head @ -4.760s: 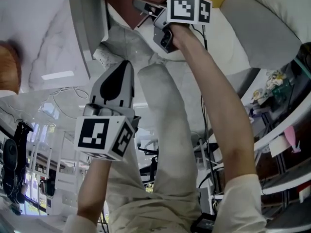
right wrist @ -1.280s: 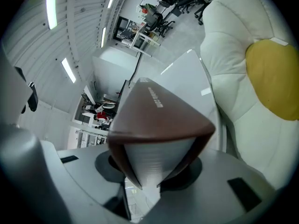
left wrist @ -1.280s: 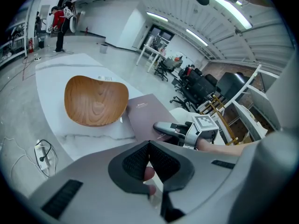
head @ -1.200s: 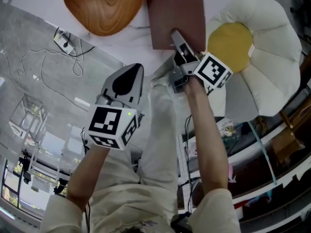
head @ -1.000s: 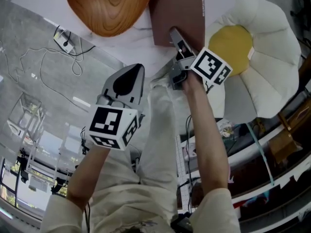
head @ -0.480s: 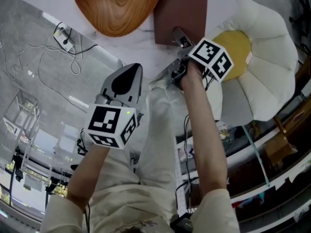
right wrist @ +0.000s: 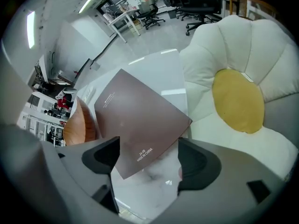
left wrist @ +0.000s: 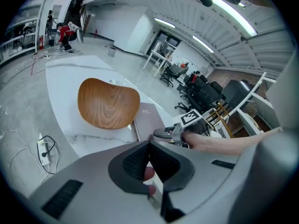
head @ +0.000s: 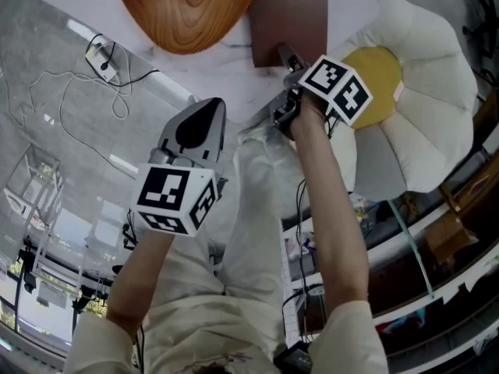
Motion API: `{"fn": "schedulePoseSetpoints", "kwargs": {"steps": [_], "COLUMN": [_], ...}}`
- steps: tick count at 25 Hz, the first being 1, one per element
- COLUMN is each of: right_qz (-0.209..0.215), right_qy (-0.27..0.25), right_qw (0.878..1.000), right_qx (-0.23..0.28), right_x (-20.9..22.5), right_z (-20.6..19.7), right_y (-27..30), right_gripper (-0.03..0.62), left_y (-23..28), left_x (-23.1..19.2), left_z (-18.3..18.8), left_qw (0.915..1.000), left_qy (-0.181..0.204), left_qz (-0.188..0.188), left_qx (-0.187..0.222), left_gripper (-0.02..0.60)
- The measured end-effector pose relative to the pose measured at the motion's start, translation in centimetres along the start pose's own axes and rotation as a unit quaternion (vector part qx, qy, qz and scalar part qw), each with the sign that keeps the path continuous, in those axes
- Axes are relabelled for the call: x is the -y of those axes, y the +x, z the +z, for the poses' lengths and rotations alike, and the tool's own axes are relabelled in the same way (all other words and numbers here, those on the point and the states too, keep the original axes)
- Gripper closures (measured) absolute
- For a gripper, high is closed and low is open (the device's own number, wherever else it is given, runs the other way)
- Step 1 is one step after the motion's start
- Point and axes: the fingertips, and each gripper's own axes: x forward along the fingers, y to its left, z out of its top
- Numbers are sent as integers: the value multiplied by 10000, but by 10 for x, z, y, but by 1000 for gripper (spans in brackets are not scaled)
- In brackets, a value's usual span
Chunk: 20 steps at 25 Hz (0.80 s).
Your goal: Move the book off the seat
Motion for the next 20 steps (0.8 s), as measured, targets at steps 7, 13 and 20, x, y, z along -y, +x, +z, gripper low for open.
{"fn": "schedulePoseSetpoints", "kwargs": {"steps": [7,13,20], "right_qz": [336,531,649], "right_qy": [107,39,-401], "right_qw": [9993,9985,9970], "right_qx": [102,92,120], "right_x": [-8,-21,-32], "right_z": [-1,-4,-3], "right_y": [-21,-45,-80], "right_gripper": [201,229,337], "left_y": [-5,-16,-29], "left_x": [9,30,52], "left_z": [0,7,6], "left_qw": [10000,9998,9994], "left_qy": [54,168,280], "left_qz": [31,-10,-36], "left_qx": [78,146,177], "left_gripper": [571,572,571]}}
